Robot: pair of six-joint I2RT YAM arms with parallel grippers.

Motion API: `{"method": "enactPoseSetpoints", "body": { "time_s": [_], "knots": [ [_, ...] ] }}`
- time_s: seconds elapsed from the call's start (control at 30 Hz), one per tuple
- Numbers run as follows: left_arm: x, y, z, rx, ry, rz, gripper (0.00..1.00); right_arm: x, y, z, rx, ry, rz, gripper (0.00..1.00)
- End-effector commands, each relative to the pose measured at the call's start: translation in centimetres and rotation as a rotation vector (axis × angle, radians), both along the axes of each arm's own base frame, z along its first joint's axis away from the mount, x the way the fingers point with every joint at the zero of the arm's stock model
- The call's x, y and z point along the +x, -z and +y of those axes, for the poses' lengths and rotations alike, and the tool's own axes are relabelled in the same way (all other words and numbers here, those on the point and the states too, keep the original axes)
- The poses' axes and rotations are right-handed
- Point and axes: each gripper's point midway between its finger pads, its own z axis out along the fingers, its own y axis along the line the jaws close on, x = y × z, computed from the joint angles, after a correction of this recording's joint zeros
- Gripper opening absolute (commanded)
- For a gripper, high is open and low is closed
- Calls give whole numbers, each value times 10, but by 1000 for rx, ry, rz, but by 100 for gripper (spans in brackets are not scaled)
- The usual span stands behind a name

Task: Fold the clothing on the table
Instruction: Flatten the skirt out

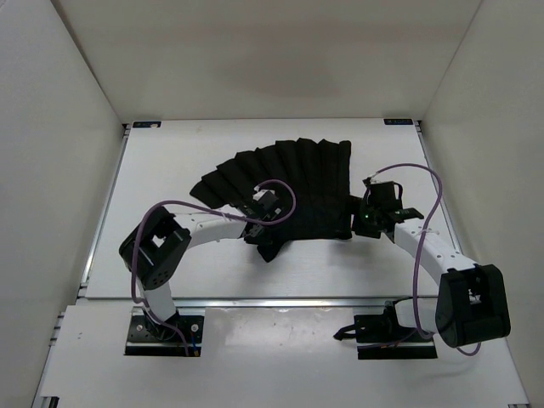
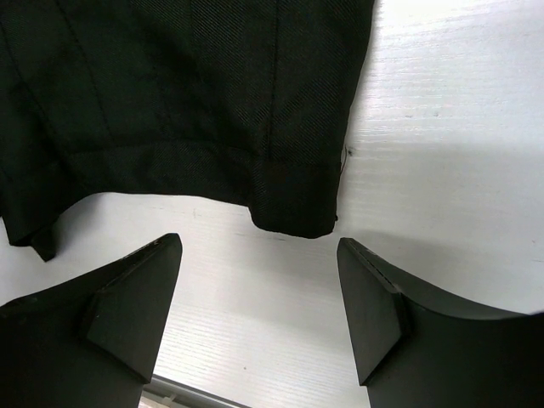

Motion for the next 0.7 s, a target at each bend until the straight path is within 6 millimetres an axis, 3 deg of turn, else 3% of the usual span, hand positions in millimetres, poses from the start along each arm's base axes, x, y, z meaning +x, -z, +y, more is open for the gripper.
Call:
{"method": "enactPoseSetpoints", "body": {
  "time_s": [0.0, 0.03, 0.3, 0.4, 0.53, 0.67],
  "knots": [
    [-20, 28, 51, 210, 19, 91, 13, 5, -7, 2, 19, -2, -44, 71],
    [-18, 26, 60, 231, 6, 83, 0, 6, -9, 0, 13, 10, -49, 71],
    [-29, 26, 110, 223, -44, 99, 0, 2, 2, -2, -2, 13, -10, 70],
    [-33, 27, 111, 175, -65, 118, 0, 1, 6, 0, 10, 10, 9, 69],
    [-33, 18, 117, 175, -78, 109, 0, 3, 8, 2, 26, 7, 16, 60],
    [-34, 7, 122, 122, -88, 95, 0, 3, 16, 11, 46, -14, 44, 43]
  ]
}}
